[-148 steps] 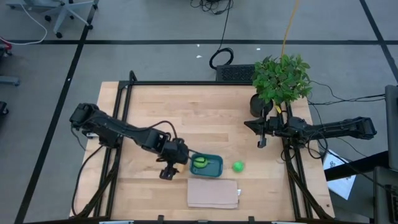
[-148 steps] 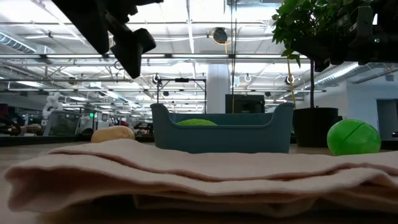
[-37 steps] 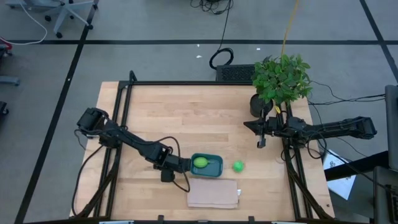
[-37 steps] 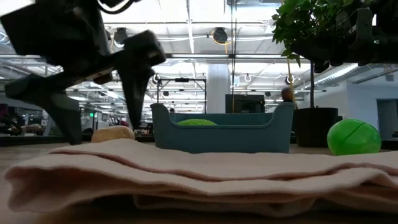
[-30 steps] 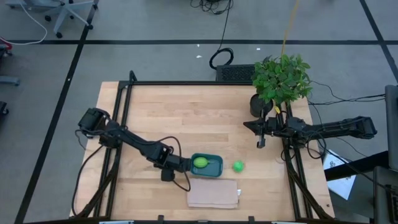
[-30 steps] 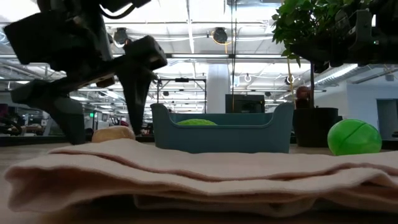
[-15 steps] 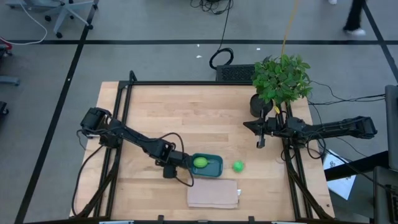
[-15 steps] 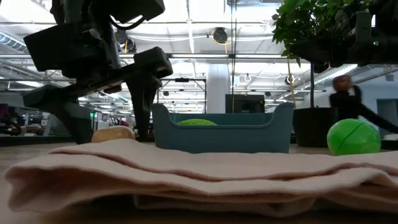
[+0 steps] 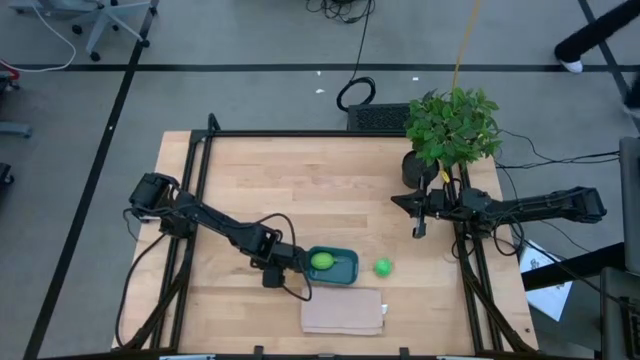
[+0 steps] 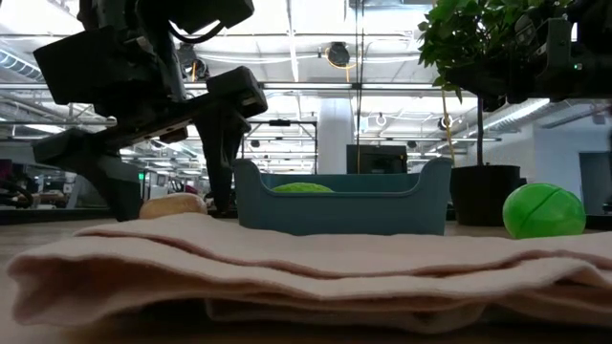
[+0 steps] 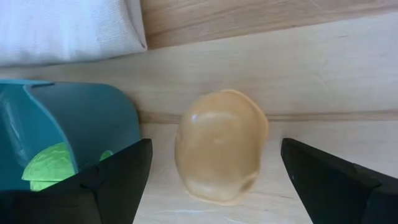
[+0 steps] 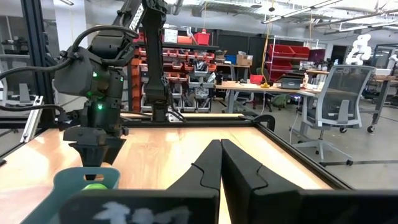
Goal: Pick and placing Produce into tupperware
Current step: Put the brown potato into the dark blue bin
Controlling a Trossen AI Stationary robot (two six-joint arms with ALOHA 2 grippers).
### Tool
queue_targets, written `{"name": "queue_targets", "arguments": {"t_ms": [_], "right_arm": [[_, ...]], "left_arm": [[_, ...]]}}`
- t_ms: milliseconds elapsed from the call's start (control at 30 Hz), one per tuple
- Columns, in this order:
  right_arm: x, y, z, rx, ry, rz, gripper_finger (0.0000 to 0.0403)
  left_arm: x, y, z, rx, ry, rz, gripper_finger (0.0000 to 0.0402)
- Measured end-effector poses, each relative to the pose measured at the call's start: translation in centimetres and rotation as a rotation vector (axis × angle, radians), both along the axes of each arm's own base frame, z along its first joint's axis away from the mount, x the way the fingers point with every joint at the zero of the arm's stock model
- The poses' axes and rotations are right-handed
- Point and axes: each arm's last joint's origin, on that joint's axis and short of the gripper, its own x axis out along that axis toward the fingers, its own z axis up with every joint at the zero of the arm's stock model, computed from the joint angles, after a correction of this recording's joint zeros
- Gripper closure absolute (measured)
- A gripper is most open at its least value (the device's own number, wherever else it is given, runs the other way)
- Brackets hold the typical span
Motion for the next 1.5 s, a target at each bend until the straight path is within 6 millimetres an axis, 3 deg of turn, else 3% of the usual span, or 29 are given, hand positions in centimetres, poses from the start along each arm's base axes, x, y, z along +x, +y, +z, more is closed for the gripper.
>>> {"name": "queue_targets", "arguments": {"t_ms": [133, 467, 800, 1167, 1500], "right_arm": [[0.0, 0.0, 0.0, 0.000, 0.000, 0.000, 0.0403], [0.0, 0.0, 0.0, 0.000, 0.000, 0.000, 0.0403], [0.0, 0.0, 0.0, 0.000, 0.000, 0.000, 0.0403], [0.0, 0.0, 0.0, 0.000, 0.000, 0.000, 0.0403], [0.0, 0.0, 0.0, -0.002, 0.001, 0.000, 0.0403]], "left_arm": [[0.0, 0.0, 0.0, -0.006, 0.002, -0.004, 0.0050], [0.0, 0.0, 0.0, -0.006, 0.002, -0.005, 0.0136], [0.0, 0.0, 0.0, 0.014, -0.005, 0.003, 0.0185], [0.0, 0.1, 0.1, 0.041, -0.018, 0.035, 0.0196], [-0.8, 0.0, 3.4, -0.032, -0.108, 0.141, 0.0202]]}}
